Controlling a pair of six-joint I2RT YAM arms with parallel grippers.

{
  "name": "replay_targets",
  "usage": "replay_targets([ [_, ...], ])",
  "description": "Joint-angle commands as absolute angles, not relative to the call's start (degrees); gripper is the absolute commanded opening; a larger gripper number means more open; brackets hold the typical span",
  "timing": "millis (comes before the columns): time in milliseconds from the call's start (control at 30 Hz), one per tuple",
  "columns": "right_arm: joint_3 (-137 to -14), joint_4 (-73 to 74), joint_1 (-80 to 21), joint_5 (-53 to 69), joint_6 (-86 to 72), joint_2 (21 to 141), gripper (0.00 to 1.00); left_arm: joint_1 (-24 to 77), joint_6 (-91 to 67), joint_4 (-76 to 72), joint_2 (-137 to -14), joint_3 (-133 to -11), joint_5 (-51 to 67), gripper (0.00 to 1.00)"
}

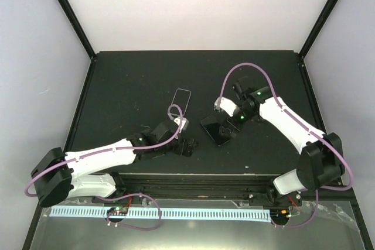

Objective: Take the phone out of the phone case

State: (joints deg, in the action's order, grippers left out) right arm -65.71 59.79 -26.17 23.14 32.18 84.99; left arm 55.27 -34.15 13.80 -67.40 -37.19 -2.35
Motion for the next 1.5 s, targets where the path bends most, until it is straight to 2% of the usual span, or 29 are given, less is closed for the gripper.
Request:
replay_targets([
  [0,-67.12,48.5,-25.75,5.8,18.05,85.53,1.0,55.42,-37.22,10.79,-68.56,-36.12,-0.58,0.99],
  [67,-67.42,46.91,-25.75,3.8,16.51,87.74,1.0,55.46,-37.48,11.18,-69.32,-36.21,-0.44,0.99],
  [333,-71.52,51.48,-26.42,14.72,20.12,99.59,1.0,55.42,-36.7,12.55,-68.78,-36.68,3.54,0.99],
  [767,-78.72,50.31,-33.13,12.55,21.1,112.61,0.97,55.18,-36.14,15.79,-62.83,-35.43,0.35,0.99],
  [1067,-71.78,44.14,-40.74,3.42,22.97,108.23,1.0,54.43,-34.96,19.62,-58.99,-35.33,-5.56,0.99],
  [1300,-69.66,44.03,-41.37,1.08,19.56,107.23,1.0,53.79,-35.15,18.36,-58.94,-34.1,-5.08,0.99],
  [1467,-67.26,43.15,-41.35,-8.05,18.19,107.09,1.0,53.7,-35.09,17.8,-59.75,-33.94,-4.45,0.99],
])
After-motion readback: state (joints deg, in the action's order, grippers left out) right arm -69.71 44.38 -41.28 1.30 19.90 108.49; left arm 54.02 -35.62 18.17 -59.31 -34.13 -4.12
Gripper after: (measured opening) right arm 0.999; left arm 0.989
